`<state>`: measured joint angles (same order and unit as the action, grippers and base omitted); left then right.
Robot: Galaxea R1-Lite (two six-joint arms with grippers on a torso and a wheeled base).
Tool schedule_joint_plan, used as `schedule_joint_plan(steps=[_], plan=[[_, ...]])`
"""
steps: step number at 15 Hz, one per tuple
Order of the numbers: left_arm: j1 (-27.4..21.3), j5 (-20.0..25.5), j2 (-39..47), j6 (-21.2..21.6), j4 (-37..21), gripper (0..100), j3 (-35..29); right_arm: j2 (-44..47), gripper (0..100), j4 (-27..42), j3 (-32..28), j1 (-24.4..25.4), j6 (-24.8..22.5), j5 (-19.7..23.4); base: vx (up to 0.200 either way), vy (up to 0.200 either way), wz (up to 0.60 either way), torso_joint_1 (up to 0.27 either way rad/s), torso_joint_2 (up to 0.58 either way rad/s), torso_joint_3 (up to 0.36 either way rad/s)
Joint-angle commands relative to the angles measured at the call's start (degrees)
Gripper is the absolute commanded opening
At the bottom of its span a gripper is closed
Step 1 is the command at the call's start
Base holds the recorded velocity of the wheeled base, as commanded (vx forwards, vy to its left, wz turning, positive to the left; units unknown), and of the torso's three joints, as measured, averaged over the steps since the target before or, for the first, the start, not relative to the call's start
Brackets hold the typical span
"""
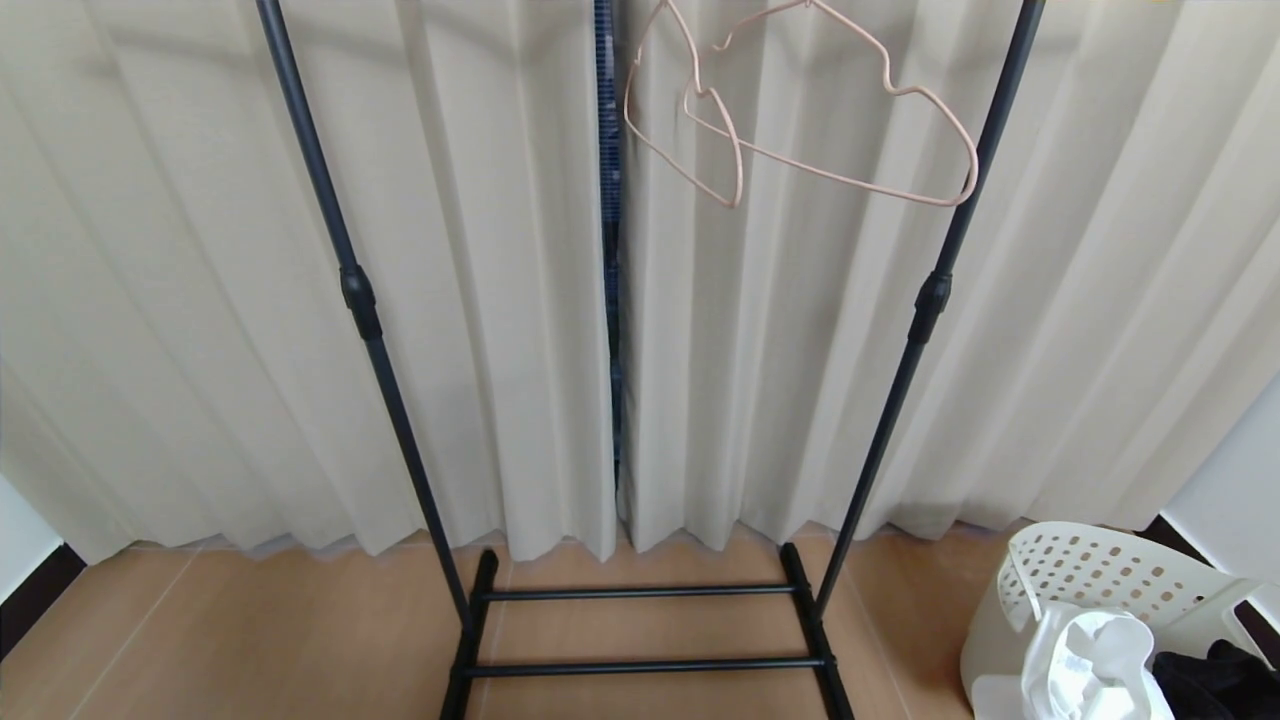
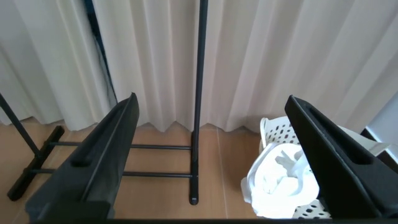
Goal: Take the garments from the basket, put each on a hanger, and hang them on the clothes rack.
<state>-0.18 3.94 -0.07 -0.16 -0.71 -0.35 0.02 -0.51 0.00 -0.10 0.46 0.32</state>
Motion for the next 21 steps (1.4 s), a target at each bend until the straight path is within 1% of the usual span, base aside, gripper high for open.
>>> schedule_joint_plan(steps=[1, 7, 9, 21], plan=[[0.0, 0.0, 0.1, 0.0, 0.0, 100, 0.0, 0.0, 100, 0.0, 0.0, 0.0, 0.0, 0.0, 0.0, 0.0, -0.6, 0.002, 0.02, 0.022], [0.0, 0.0, 0.1, 0.0, 0.0, 100, 0.0, 0.0, 100, 0.0, 0.0, -0.1, 0.1, 0.0, 0.0, 0.0, -0.6, 0.001, 0.0, 0.004], [0.0, 0.0, 0.1, 0.1, 0.0, 100, 0.0, 0.0, 100, 0.0, 0.0, 0.0, 0.2, -0.1, 0.0, 0.0, 0.0, 0.0, 0.0, 0.0], [0.0, 0.0, 0.1, 0.0, 0.0, 100, 0.0, 0.0, 100, 0.0, 0.0, 0.0, 0.1, 0.0, 0.0, -0.2, 0.0, 0.002, 0.0, 0.0]])
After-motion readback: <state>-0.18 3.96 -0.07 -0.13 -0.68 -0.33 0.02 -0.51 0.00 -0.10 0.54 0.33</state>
